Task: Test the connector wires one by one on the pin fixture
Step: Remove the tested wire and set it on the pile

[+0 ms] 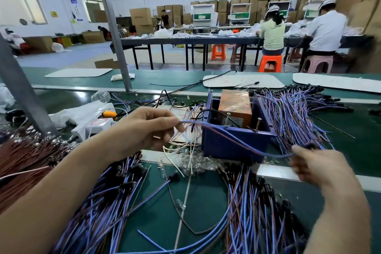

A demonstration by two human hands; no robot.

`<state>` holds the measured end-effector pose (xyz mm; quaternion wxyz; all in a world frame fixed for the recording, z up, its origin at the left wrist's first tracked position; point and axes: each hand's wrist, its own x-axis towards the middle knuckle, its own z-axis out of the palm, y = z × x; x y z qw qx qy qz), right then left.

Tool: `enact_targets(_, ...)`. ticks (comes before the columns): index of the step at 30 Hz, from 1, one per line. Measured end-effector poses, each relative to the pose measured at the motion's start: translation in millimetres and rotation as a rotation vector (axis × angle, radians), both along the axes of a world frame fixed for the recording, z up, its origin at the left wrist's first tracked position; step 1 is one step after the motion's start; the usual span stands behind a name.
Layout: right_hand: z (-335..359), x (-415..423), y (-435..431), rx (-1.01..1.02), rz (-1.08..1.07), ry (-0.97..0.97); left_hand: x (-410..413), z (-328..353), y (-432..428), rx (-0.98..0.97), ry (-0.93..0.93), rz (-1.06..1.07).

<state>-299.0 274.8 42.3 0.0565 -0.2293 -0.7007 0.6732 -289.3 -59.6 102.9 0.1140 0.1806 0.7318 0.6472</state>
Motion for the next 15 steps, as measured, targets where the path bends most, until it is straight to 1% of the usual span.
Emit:
enact_targets(1, -3, 2, 5, 0.086, 0.068, -0.096, -2, 6, 7, -0.062, 0.059, 0.031)
enact_targets(2, 0, 4, 8, 0.151, 0.110, -0.147, -5, 11, 16, -0.180, 0.168, 0.081)
enact_targets(3, 5, 7, 9, 0.212, 0.111, -0.155, -8, 16, 27, -0.308, 0.289, 0.133)
enact_targets(4, 12, 9, 7, 0.265, 0.095, -0.131, -12, 19, 39, -0.402, 0.392, 0.175)
enact_targets(6, 26, 12, 1, 0.305, 0.113, 0.020, -17, 23, 64, -0.480, 0.482, 0.204)
enact_targets(8, 42, 18, -14, 0.232, 0.236, 0.255, -20, 21, 89, -0.437, 0.482, 0.161)
enact_targets(10, 53, 23, -37, 0.150, 0.421, 0.443, -19, 16, 107, -0.323, 0.447, 0.124)
enact_targets(11, 55, 23, -45, 0.126, 0.476, 0.515, -19, 13, 114, -0.261, 0.442, 0.137)
enact_targets(13, 55, 18, -57, 0.097, 0.482, 0.596, -19, 7, 122, -0.169, 0.450, 0.210)
enact_targets(15, 53, 11, -64, 0.139, 0.431, 0.631, -21, 5, 122, -0.114, 0.449, 0.241)
